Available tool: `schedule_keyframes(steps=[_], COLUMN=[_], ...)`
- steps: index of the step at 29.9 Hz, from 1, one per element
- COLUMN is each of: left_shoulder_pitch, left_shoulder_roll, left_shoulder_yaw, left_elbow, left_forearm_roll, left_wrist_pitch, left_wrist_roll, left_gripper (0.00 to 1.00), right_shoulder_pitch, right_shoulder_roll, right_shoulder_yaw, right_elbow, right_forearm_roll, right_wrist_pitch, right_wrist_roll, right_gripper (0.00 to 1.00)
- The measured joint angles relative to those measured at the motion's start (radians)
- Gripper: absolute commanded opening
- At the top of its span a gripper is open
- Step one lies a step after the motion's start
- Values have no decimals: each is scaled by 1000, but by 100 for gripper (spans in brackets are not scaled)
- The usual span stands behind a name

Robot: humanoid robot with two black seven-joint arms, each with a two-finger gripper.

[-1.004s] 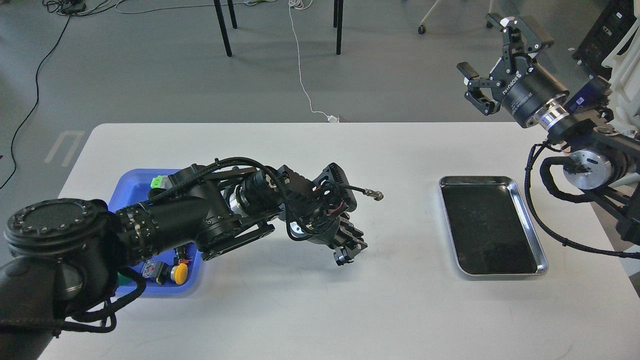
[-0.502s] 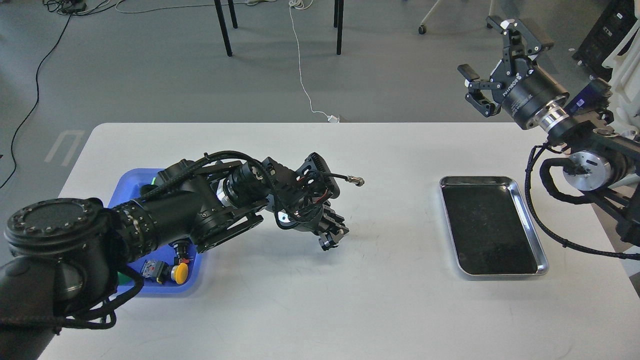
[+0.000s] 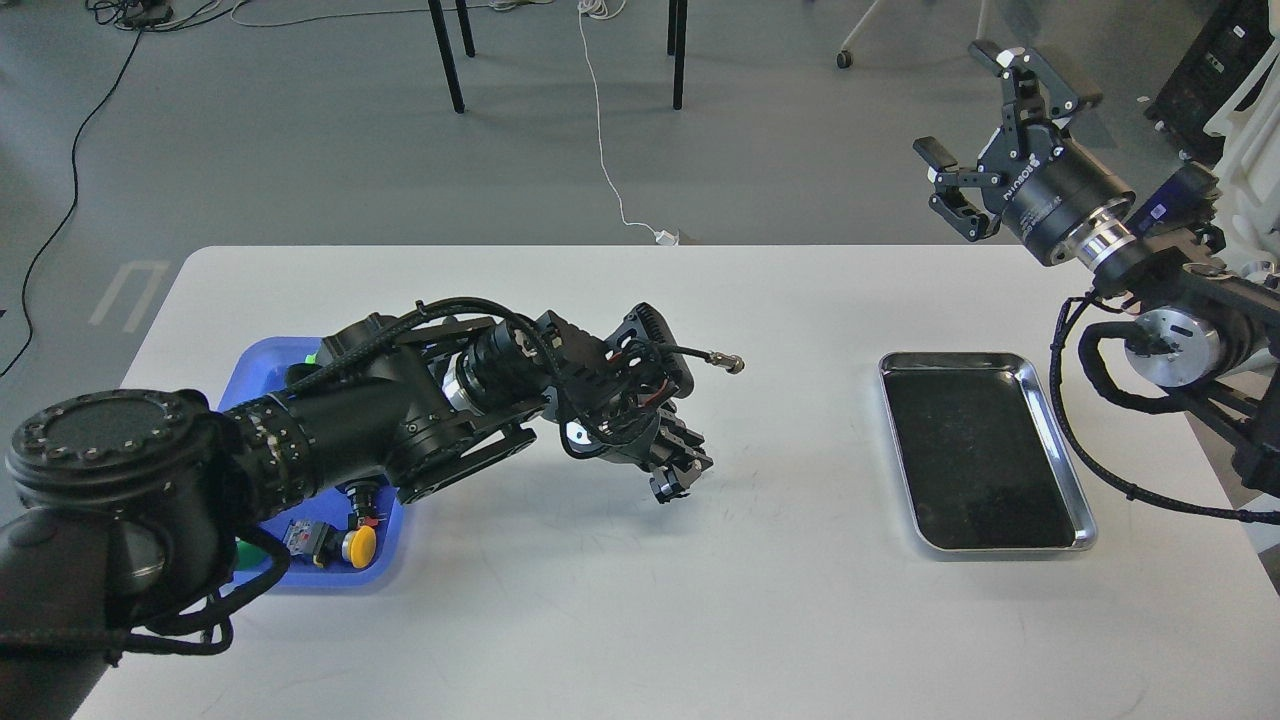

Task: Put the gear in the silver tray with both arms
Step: 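Lift the black gear and carry it toward the table center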

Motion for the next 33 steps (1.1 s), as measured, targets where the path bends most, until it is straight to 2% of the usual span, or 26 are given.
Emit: schedule_keyframes(steps=[12, 13, 15, 18, 27, 33], left_shoulder_pitch=[18, 19, 20, 24, 26, 20], left_shoulder_roll=[0, 0, 0, 0, 0, 34], left_shoulder_yaw=[17, 19, 21, 23, 0, -142], left_elbow=[-2, -2, -2, -6, -32, -61], left_forearm_roll=[0, 0, 0, 0, -9, -231], left_wrist_pitch=[2, 2, 2, 2, 4, 9], left_wrist_roll=[0, 0, 0, 0, 0, 0], left_gripper=[20, 23, 38, 80, 94, 97], right_shoulder_pitch=[-1, -1, -1, -1, -2, -2], right_shoulder_roll=[0, 0, 0, 0, -8, -48], right_shoulder_yaw=[-1, -1, -1, -1, 0, -1], right_elbow=[-3, -3, -3, -4, -6, 1], right_forearm_roll=[0, 0, 0, 0, 0, -34], right_wrist_pitch=[0, 0, 0, 0, 0, 13], right_wrist_roll=[0, 0, 0, 0, 0, 0], right_gripper=[99, 99, 99, 99, 99, 99])
